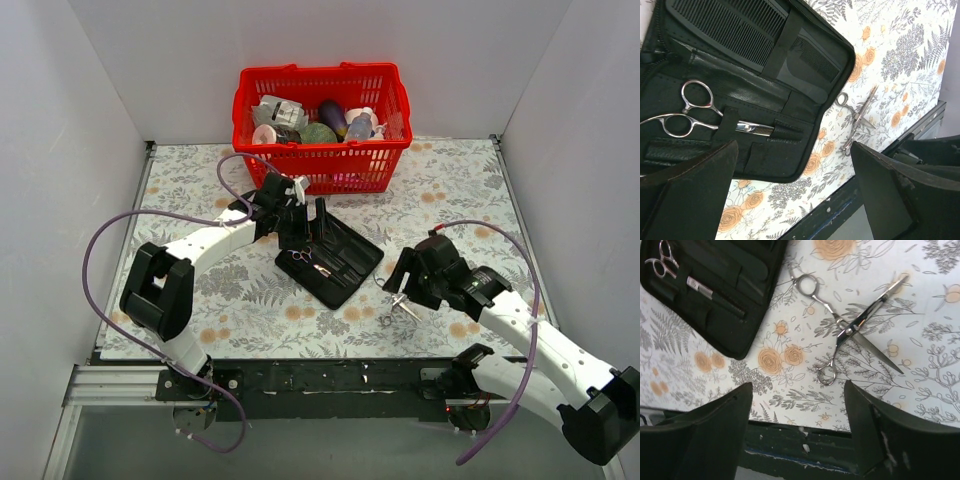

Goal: Sort the hair-cutting tools
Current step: Pick up the scissors from the center of the board.

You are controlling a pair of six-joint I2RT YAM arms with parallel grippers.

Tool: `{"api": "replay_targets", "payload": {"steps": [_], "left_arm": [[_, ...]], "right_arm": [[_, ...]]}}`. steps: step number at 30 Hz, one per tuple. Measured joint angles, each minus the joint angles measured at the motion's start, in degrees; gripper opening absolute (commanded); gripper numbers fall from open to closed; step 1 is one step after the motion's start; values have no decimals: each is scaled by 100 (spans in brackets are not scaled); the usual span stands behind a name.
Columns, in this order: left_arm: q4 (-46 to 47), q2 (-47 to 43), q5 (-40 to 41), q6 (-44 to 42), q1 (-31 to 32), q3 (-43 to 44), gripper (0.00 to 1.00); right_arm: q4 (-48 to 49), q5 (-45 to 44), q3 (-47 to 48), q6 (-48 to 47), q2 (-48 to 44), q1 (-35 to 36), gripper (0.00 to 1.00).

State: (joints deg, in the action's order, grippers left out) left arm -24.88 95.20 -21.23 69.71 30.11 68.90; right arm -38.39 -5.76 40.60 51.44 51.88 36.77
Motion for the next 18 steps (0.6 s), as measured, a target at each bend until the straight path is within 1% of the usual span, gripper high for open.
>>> {"api": "replay_targets", "payload": {"steps": [3, 6, 8, 9, 11, 12, 13, 15, 18], "left_arm": [[26, 118, -192, 26, 0, 9, 98], [46, 138, -321, 17, 11, 26, 98], [74, 138, -374, 4, 26, 59, 98], [96, 138, -391, -7, 37, 68, 98], [103, 138, -452, -28, 48, 109, 98], [116, 138, -503, -33, 59, 142, 98], [133, 138, -531, -37, 70, 166, 98], [144, 190, -625, -37, 109, 297, 98], [247, 308, -699, -28, 205, 507, 98]], "right_arm": [[-83, -363, -20, 203, -138, 0, 96], [-286, -804, 240, 48, -76, 37, 96], [-605, -1235, 822, -245, 92, 111, 97], [-614, -1458, 1152, -411, 144, 173, 97], [-221, -1853, 1534, -833, 44, 262, 98], [17, -2024, 1537, -964, -116, 299, 98], [214, -2179, 1445, -986, -302, 313, 95], [638, -2216, 977, -1010, -721, 267, 83], [935, -1888, 297, -1021, -1086, 214, 79]]}}
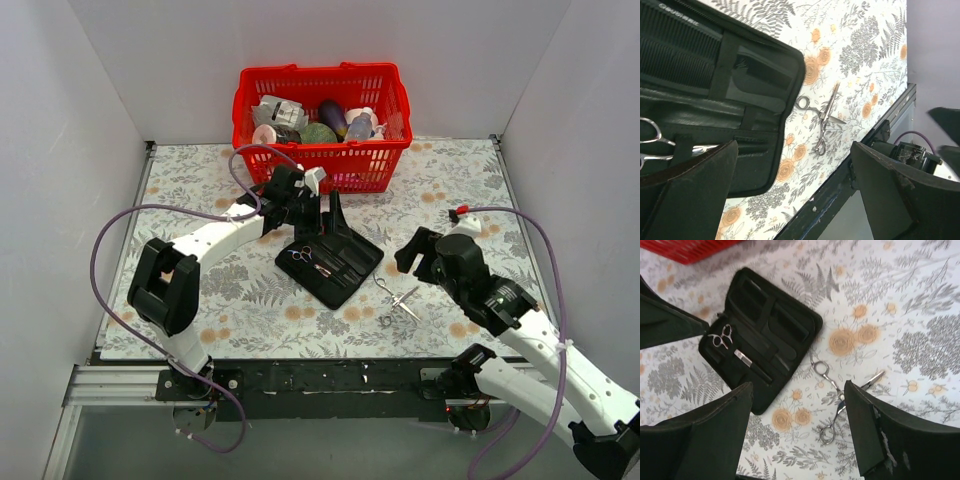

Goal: Sort the hair-cutting tools
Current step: Pick up the scissors from the center of the board.

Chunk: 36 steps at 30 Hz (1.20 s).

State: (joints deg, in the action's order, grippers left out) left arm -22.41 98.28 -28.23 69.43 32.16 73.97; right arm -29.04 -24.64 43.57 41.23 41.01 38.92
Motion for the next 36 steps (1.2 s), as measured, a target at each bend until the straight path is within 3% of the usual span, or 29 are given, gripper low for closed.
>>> {"api": "replay_targets", "payload": {"steps": [8, 19, 28, 36], "left_arm": [[109, 184, -68, 96, 94, 120, 98], [74, 192, 24, 181, 94, 120, 98], [15, 227, 35, 177, 94, 120, 98], [13, 404, 37, 173, 94, 120, 98]], "right_arm": [[-1003, 601, 131, 1340, 1185, 17, 73], [-1475, 1475, 114, 3121, 1316, 74, 67], [-1528, 1613, -920, 3582, 1392, 131, 68], [-1110, 1357, -1165, 3486, 1799, 131, 71]]}}
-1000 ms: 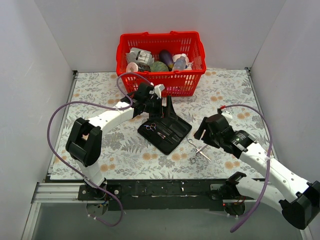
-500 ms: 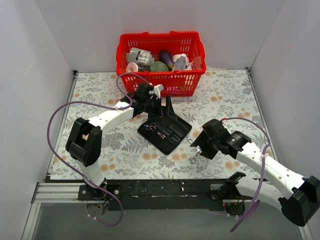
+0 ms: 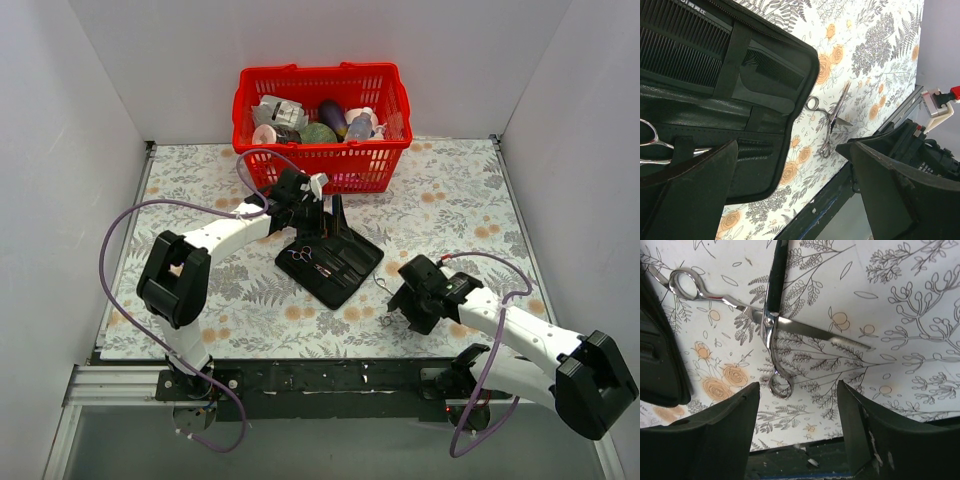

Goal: Sort the hair-cutting tools
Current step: Pick up the scissors from the center of the board.

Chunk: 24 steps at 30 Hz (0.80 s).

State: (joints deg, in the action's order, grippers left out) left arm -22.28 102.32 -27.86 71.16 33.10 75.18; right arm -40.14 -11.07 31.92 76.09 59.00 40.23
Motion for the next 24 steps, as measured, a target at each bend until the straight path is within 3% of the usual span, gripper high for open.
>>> {"api": "replay_targets", "payload": {"steps": [12, 24], "left_arm": [[-2, 42, 0, -26, 0, -15, 98], [-13, 44, 0, -44, 0, -55, 98]], "right_arm": [[822, -317, -389, 87, 70, -133, 75], [1335, -424, -125, -358, 680, -1331, 74]]}}
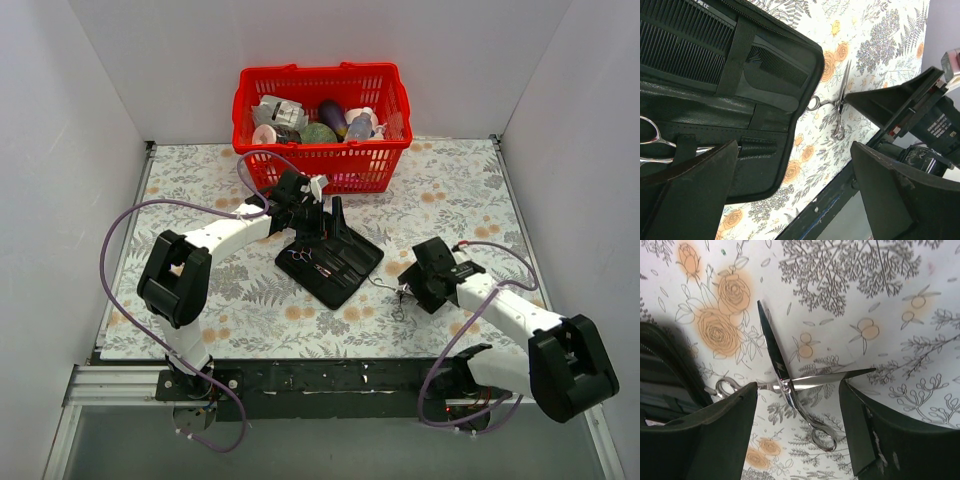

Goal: Sort the hair-cutting tools
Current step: Pick up the scissors from the center of the board.

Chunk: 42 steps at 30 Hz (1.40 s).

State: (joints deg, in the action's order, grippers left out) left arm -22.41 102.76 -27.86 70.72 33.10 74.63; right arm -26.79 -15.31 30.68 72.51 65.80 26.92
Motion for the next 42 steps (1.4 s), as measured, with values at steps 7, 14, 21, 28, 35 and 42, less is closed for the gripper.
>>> {"api": "replay_targets", "payload": {"steps": [7, 14, 21, 28, 35, 42], "left_arm": [[-2, 0, 0, 0, 0, -2, 98], [20, 0, 0, 0, 0, -52, 98], [26, 0, -7, -4, 0, -122, 98], [66, 0, -26, -20, 0, -247, 98], [66, -7, -79, -15, 0, -306, 98], [57, -24, -98, -15, 0, -306, 98]], "right_arm": [[-245, -170, 887, -684, 1165, -168, 74], [-682, -407, 1598, -1147, 1996, -168, 70], [-925, -573, 1867, -1285, 2312, -173, 38], [-824, -750, 1915, -1296, 2382, -173, 8], [-778, -756, 1906, -1497, 2376, -166, 1], [-415, -737, 1515, -2076, 1915, -153, 1]]}}
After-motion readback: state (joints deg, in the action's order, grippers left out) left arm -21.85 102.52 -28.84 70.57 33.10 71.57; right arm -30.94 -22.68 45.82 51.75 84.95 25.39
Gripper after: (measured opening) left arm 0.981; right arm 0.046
